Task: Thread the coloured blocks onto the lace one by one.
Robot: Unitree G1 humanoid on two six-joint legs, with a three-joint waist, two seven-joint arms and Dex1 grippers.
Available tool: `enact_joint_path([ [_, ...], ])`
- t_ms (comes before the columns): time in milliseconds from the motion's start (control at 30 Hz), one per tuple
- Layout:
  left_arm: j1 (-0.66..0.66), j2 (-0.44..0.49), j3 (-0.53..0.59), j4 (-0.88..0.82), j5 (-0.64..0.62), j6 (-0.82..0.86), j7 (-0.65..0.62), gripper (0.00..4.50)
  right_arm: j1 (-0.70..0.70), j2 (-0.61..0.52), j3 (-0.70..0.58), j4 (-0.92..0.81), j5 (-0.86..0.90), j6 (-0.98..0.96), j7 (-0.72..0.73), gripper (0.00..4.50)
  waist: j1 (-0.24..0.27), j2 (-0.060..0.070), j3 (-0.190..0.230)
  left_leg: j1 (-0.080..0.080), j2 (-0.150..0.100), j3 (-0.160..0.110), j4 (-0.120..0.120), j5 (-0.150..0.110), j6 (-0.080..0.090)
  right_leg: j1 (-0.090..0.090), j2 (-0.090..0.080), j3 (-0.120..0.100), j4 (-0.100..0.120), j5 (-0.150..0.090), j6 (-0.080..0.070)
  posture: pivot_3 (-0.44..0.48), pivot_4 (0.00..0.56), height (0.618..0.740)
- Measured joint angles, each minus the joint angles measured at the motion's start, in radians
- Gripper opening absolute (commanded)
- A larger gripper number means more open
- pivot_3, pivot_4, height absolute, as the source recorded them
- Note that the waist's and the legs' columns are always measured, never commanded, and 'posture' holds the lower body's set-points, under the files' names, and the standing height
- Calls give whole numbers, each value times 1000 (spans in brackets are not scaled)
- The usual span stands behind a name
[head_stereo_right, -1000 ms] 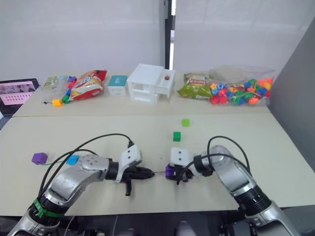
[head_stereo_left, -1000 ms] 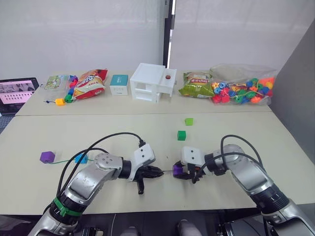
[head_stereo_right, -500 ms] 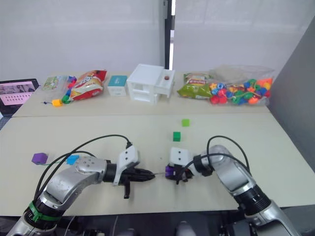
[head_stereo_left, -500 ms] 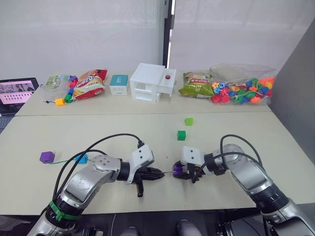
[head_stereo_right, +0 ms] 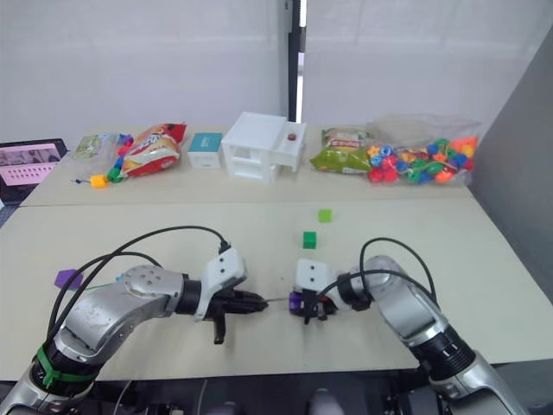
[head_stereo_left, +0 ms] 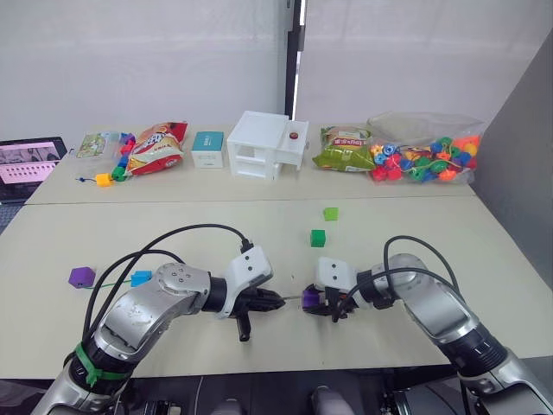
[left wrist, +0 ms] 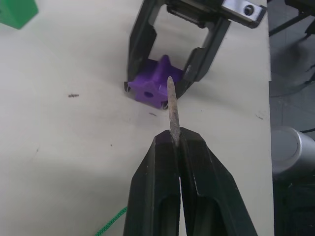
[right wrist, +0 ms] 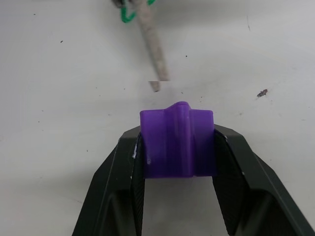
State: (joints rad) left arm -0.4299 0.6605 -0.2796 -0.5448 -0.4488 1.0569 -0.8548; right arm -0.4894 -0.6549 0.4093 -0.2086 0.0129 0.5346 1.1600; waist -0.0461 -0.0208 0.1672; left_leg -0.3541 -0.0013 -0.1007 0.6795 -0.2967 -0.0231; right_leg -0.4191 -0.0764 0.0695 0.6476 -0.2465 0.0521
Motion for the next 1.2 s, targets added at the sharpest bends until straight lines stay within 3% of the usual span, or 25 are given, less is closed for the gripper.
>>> enact_joint_path([
  [267, -35, 16, -34, -8, -1, 63, 63, 0, -5, -4, 9, -12, 0, 21, -7, 1363, 1, 0, 0, 0, 0, 0, 0, 0, 0, 0, 0, 0, 0, 0, 0, 0, 150, 740],
  [1200, -44, -66, -100, 51, 15, 62, 160, 0, -9, -10, 22, -49, -2, 79, -21, 1363, 2, 0, 0, 0, 0, 0, 0, 0, 0, 0, 0, 0, 0, 0, 0, 0, 150, 740],
])
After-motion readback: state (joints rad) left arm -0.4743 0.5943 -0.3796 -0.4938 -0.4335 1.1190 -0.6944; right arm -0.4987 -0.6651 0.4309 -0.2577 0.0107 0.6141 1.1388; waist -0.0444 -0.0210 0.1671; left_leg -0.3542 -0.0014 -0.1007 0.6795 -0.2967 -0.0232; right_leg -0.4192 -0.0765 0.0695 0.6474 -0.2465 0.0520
